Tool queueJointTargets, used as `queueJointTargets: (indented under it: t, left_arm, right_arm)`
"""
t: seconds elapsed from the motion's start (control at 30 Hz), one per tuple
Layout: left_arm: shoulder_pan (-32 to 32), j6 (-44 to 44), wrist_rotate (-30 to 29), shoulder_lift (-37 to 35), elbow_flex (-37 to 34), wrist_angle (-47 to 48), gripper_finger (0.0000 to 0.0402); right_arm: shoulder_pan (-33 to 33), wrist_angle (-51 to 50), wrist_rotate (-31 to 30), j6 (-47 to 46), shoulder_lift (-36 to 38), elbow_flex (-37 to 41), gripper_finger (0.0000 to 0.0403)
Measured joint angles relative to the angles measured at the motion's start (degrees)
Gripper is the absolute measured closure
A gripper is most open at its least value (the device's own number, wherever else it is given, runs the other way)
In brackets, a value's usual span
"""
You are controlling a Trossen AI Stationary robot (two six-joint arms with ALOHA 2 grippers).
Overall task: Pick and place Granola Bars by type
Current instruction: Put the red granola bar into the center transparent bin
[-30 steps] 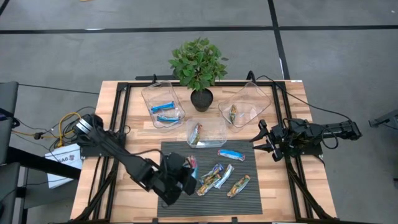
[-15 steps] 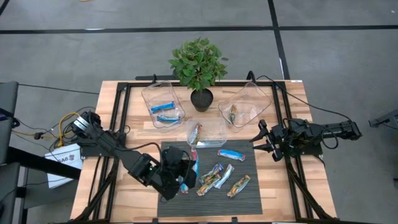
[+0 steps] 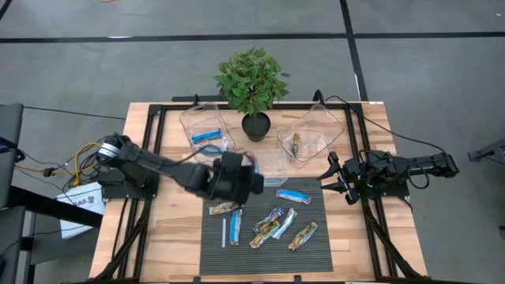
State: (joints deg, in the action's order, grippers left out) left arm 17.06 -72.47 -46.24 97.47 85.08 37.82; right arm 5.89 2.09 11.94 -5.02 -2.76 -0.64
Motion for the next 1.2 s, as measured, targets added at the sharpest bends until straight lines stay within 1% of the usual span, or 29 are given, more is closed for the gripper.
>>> queueJointTargets:
  t: [0.23, 0.5, 0.57, 0.77, 1.0, 1.07, 1.2]
  left_arm:
    - [-7.22, 2.39, 1.76, 0.00, 0.00, 0.09, 0.0401]
    - [-8.84, 2.42, 2.57, 0.21, 0.00, 2.65, 0.0401]
    - [-9.33, 2.28, 3.56, 1.22, 0.02, 2.74, 0.0401]
    - [-10.78, 3.15, 9.95, 6.23, 0.02, 1.33, 0.0401]
    - [-12.11, 5.77, 14.13, 11.98, 0.02, 1.38, 0.0401]
    - [-12.22, 6.57, 14.97, 13.27, 0.02, 1.25, 0.0401]
    - [-12.46, 7.92, 14.21, 15.11, -0.03, 1.25, 0.0401]
  right_arm:
    - [0.00, 0.00, 0.00, -0.02, 0.00, 0.00, 0.0264]
    - [0.00, 0.00, 0.00, -0.02, -0.01, 0.00, 0.0266]
    - [-0.02, 0.00, 0.00, -0.02, -0.01, 0.00, 0.0266]
    - [-0.01, -0.02, 0.01, -0.02, -0.02, -0.02, 0.0265]
    - [-0.02, -0.02, 0.00, -0.02, 0.00, -0.02, 0.0265]
    - [-0.02, -0.02, 0.00, 0.00, -0.02, -0.02, 0.0266]
    - [0.00, -0.02, 0.02, -0.02, 0.00, -0.02, 0.0266]
